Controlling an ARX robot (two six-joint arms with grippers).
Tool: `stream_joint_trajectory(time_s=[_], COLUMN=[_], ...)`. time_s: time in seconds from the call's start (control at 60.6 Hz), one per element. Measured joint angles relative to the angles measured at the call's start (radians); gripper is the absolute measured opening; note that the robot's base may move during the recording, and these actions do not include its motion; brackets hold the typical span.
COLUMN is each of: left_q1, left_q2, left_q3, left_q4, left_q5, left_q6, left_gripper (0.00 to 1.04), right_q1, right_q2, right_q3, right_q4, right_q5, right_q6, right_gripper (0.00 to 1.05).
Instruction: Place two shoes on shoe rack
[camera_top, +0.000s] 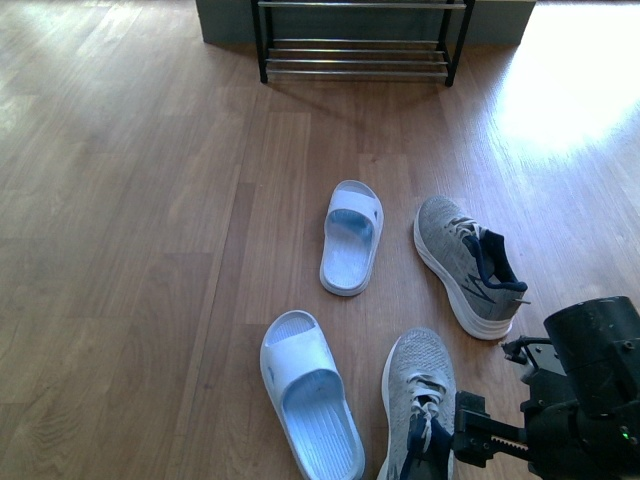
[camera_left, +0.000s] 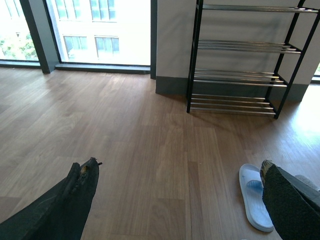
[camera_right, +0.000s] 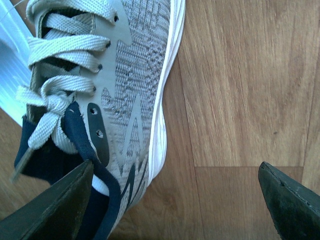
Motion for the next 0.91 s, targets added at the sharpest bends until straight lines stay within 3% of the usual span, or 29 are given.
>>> stream_joint_trajectory(time_s=[0.264,0.545,0.908], left_q1=[0.000,0.000,0.000], left_q2=[0.000,0.000,0.000], left_q3=[0.000,0.000,0.000], left_q4=[0.000,0.000,0.000], left_q5=[0.000,0.000,0.000], left_q6=[0.000,0.000,0.000], left_gripper=[0.95,0.95,0.95], right_q1=[0.009,0.011,-0.030], right_q2=[0.095,0.068,0.225], right_q3=[0.114,0.106,0.244], right_q4=[-0.044,-0.011,-0.048], right_q5=[0.019,-0.008,-0.017], right_q6=[0.014,-0.012,-0.051], right_gripper=[0.96,0.96,0.96])
